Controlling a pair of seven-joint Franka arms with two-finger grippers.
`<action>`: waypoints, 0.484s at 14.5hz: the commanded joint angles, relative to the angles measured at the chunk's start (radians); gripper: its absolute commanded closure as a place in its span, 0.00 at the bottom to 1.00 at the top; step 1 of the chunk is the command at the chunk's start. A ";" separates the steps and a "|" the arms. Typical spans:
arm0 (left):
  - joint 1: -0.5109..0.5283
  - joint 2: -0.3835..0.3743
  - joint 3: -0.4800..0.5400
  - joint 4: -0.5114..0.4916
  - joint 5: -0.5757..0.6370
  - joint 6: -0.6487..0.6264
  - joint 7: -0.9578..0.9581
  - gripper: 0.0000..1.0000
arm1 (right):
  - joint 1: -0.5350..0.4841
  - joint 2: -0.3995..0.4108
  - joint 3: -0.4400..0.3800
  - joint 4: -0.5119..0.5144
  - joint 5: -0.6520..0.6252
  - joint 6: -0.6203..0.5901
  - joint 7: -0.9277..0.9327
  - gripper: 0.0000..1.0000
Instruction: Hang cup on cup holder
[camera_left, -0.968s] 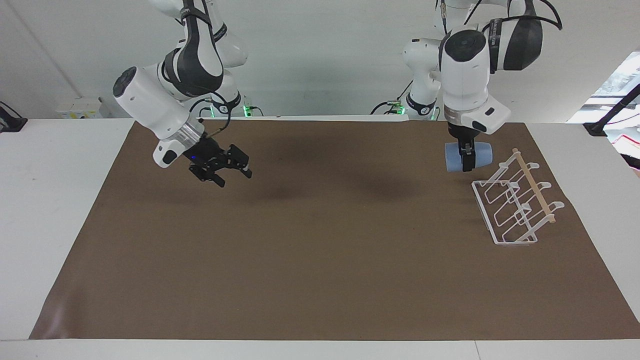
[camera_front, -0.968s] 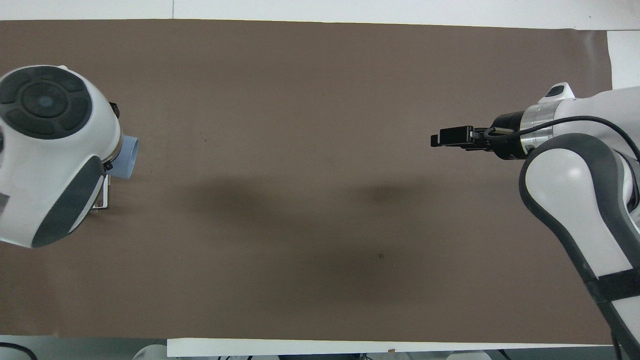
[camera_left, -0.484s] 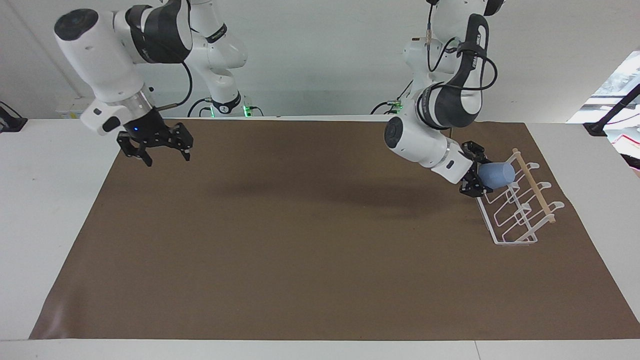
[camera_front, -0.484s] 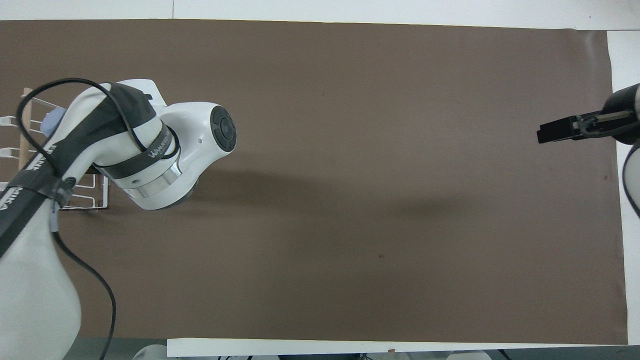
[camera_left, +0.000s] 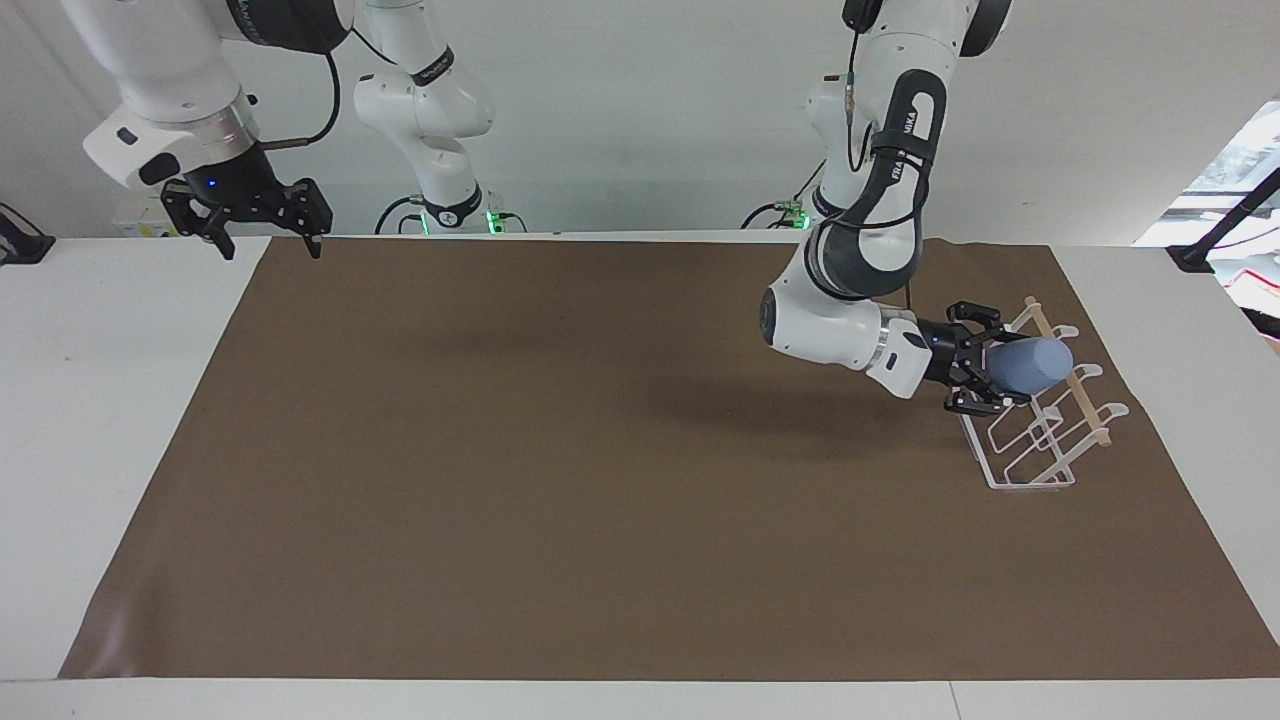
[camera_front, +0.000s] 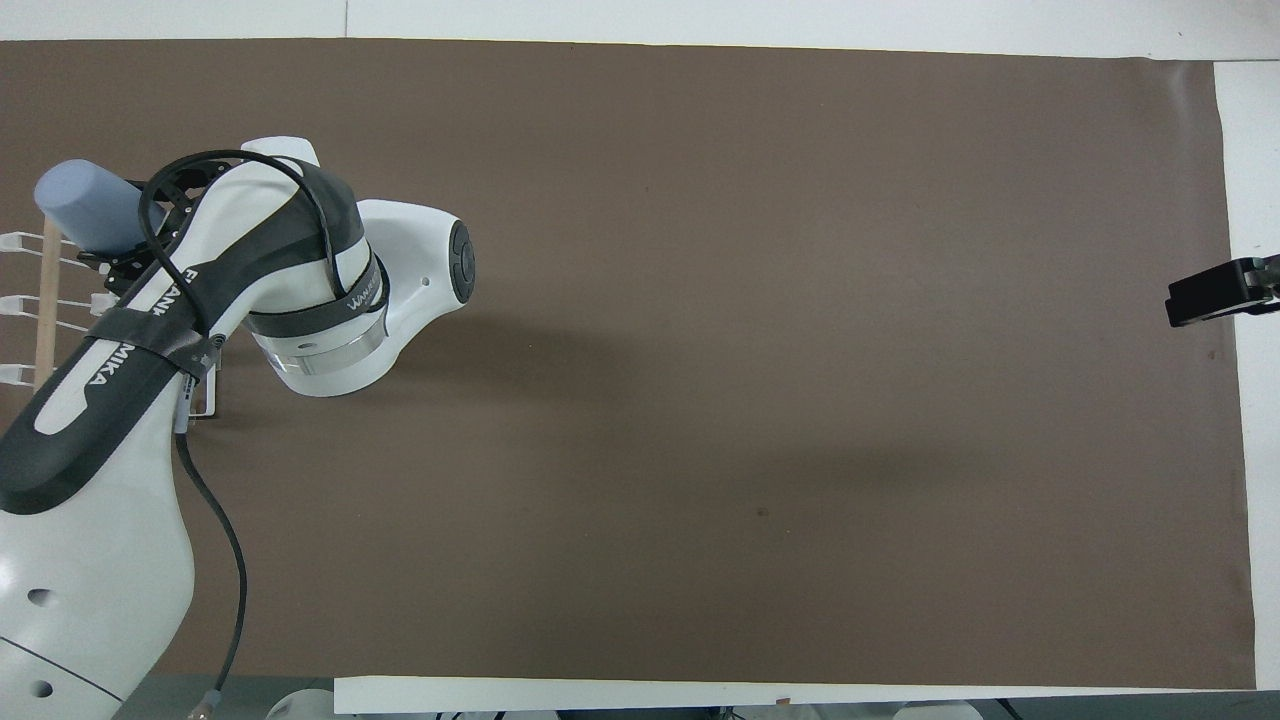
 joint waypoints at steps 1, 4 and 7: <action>0.048 0.046 -0.002 0.017 0.056 0.001 -0.057 1.00 | -0.012 -0.008 0.008 -0.022 -0.018 -0.009 0.001 0.00; 0.073 0.055 -0.003 0.013 0.064 0.004 -0.103 1.00 | 0.029 -0.029 -0.002 -0.026 -0.018 -0.014 0.010 0.00; 0.097 0.072 -0.005 -0.010 0.064 0.027 -0.140 0.99 | 0.046 -0.037 -0.047 -0.031 -0.017 -0.015 0.010 0.00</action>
